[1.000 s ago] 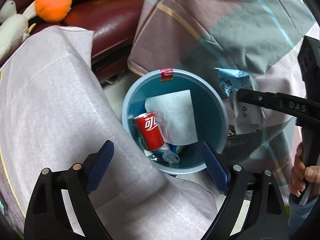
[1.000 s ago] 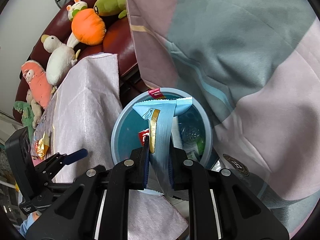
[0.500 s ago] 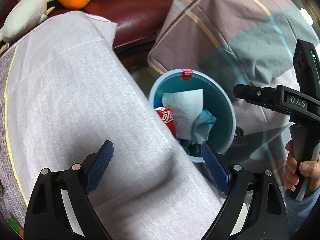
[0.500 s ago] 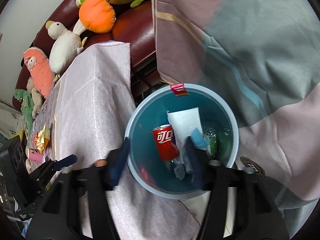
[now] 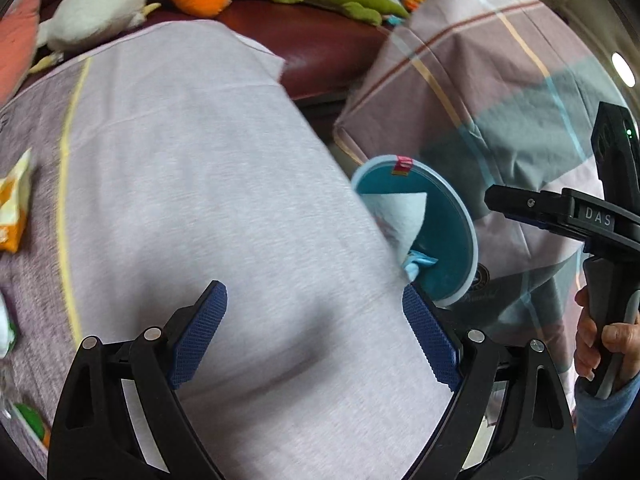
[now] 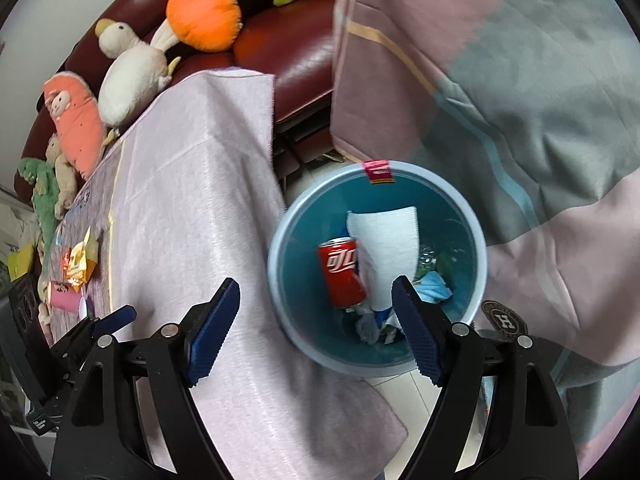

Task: Collect trash
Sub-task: 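Return to the table and reach the left tool toward the clear green-labelled snack bag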

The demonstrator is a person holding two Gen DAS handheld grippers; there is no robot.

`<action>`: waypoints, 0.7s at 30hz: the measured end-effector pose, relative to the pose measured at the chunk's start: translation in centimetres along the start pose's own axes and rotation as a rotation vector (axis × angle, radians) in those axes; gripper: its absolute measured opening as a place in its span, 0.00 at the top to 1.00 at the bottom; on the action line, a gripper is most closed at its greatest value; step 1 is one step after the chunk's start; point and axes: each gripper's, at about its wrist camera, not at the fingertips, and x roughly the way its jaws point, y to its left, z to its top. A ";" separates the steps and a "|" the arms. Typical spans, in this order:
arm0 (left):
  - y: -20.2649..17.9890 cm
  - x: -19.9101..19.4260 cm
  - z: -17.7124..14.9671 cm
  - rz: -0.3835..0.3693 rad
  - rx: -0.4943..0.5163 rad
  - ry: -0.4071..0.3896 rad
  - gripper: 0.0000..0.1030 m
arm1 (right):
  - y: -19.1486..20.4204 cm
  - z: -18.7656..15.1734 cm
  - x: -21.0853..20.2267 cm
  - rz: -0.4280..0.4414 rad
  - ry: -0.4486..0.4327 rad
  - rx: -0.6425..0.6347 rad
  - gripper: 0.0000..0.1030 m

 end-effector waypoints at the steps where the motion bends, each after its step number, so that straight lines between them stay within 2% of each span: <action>1: 0.4 -0.4 -0.2 0.002 -0.008 -0.006 0.13 | 0.6 0.0 -0.1 0.000 0.000 -0.009 0.28; 13: 7.9 -6.6 -3.8 0.061 -0.120 -0.092 0.13 | 8.4 -1.6 -0.7 0.003 0.014 -0.127 0.26; 21: 14.0 -10.6 -6.5 0.104 -0.216 -0.161 0.13 | 14.6 -3.2 0.5 -0.002 0.066 -0.230 0.25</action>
